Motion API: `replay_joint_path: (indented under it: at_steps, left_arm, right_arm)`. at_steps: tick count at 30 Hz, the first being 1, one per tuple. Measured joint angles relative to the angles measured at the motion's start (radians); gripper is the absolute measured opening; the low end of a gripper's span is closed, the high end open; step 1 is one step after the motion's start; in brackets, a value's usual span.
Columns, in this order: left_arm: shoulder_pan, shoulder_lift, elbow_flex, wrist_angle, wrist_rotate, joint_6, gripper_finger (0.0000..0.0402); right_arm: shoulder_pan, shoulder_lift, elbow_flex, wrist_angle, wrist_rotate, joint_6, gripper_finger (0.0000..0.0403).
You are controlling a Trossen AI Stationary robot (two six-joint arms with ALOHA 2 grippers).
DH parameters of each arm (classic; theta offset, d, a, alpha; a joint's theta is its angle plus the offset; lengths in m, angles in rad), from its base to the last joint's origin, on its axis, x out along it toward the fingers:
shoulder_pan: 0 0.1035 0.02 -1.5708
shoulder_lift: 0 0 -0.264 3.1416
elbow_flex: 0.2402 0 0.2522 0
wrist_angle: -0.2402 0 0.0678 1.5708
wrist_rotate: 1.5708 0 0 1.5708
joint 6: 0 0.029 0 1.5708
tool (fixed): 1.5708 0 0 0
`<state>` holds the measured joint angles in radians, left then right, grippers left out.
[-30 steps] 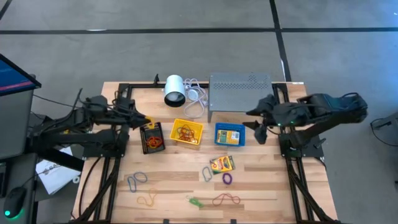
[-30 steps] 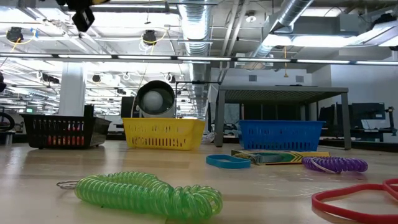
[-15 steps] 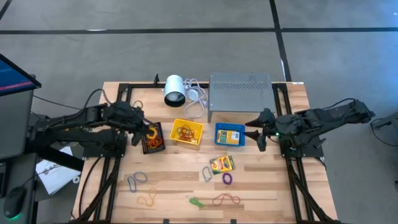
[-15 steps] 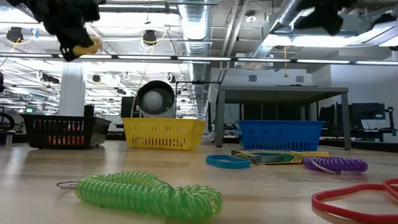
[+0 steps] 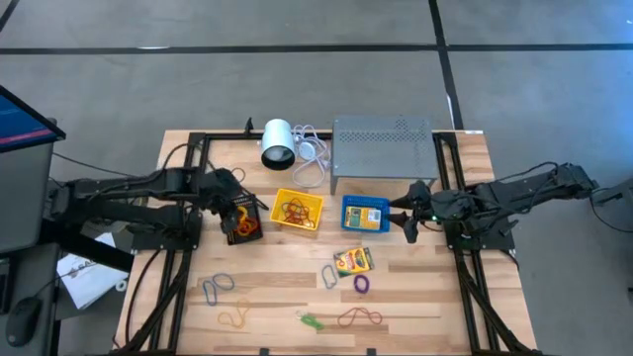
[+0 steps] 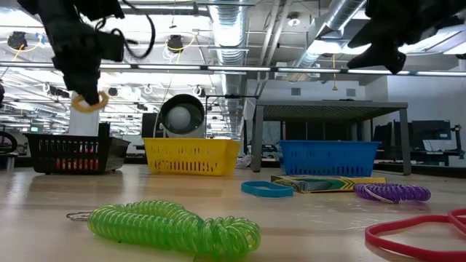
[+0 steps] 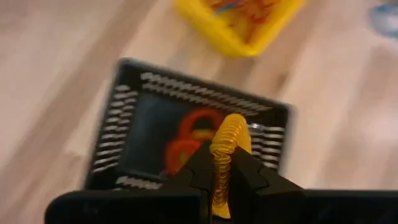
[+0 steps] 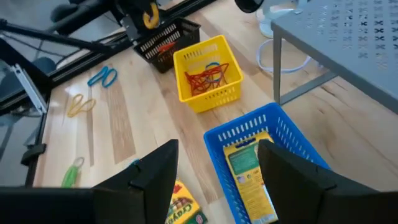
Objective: Pick & Place Office Desk Supplies
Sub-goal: Put the yellow spring keychain into the black bin
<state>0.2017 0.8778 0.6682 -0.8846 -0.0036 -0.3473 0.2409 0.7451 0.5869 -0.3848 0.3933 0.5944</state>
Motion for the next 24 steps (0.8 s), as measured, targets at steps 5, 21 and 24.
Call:
replay_joint_path:
  at_steps: [5, 21, 24]
  left_arm:
    - [0.001, 0.079, 0.0, -0.009, -0.076, -0.008, 0.001]
    - [0.001, 0.263, -0.01, 0.002, -0.076, -0.086, 0.0072]
    - [0.001, 0.294, -0.011, 0.0, -0.07, -0.089, 0.0096]
  right_arm:
    - [-0.002, 0.0, -0.033, 0.047, 0.0, 0.004, 0.0217]
    - [0.003, 0.002, -0.041, 0.07, 0.007, -0.013, 0.0217]
    - [0.008, 0.002, -0.041, 0.075, 0.004, -0.038, 0.0217]
